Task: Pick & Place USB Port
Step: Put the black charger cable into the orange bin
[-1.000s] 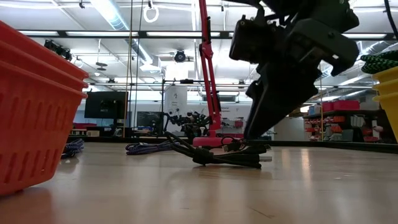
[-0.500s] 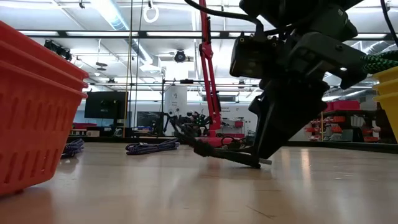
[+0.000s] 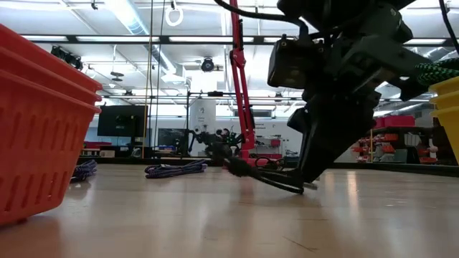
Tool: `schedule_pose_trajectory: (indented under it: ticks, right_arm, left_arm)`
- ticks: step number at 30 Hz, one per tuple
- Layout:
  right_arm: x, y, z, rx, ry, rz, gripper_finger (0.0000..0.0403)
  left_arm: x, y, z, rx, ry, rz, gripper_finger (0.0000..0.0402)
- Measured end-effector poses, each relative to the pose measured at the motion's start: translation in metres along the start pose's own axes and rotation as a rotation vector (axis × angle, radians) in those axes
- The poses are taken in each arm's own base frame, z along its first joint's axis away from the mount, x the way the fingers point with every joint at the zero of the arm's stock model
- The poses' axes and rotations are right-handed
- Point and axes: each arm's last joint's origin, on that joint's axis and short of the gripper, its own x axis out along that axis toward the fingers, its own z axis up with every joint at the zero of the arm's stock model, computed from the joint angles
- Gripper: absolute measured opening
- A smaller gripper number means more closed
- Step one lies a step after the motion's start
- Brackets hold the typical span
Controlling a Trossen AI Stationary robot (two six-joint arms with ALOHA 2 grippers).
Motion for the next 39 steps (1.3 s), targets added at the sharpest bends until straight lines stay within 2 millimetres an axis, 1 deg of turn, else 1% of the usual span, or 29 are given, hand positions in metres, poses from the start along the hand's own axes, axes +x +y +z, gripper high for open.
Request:
schedule_pose_trajectory:
  ticks: [3,7,11,15,18,21,24,28,33,36,39]
  right_arm:
    - [-0.011,-0.001,0.006,0.001,-0.035,-0.017,0.0006]
    - [-0.041,-0.001,0.019,-0.031,-0.090,-0.062,0.0006]
    - [-0.080,-0.002,0.031,-0.046,-0.188,-0.134,0.0006]
    - [-0.126,-0.002,0.039,-0.056,-0.347,-0.204,0.0006]
    - [-0.158,-0.002,0.042,-0.061,-0.476,-0.247,0.0006]
    - [-0.180,0.000,0.045,-0.070,-0.592,-0.261,0.0006]
    - [-0.191,0.003,0.051,-0.100,-0.693,-0.238,0.0006]
    - [-0.197,0.014,0.057,-0.164,-0.786,-0.151,0.0004]
    - [-0.198,0.027,0.053,-0.205,-0.796,-0.148,0.0004]
    - [-0.198,0.033,0.051,-0.219,-0.795,-0.135,0.0004]
    - [-0.196,0.037,0.048,-0.220,-0.783,-0.159,0.0004]
  left_arm:
    - [0.000,0.000,0.000,0.000,-0.001,0.001,0.0110]
    - [0.000,0.001,0.001,0.000,-0.038,0.027,0.0110]
    - [0.001,0.002,0.004,-0.002,-0.104,0.074,0.0110]
    - [0.003,0.001,0.009,-0.028,-0.174,0.100,0.0110]
    - [0.007,-0.001,0.016,-0.004,-0.208,0.101,0.0110]
    - [0.012,-0.004,0.028,0.027,-0.268,0.111,0.0110]
    - [0.018,-0.006,0.044,0.093,-0.323,0.124,0.0110]
    - [0.028,-0.003,0.066,0.157,-0.375,0.125,0.0110]
    - [0.038,0.001,0.087,0.212,-0.423,0.035,0.0110]
    - [0.044,0.005,0.095,0.227,-0.442,-0.018,0.0110]
    - [0.049,0.009,0.102,0.234,-0.459,-0.065,0.0110]
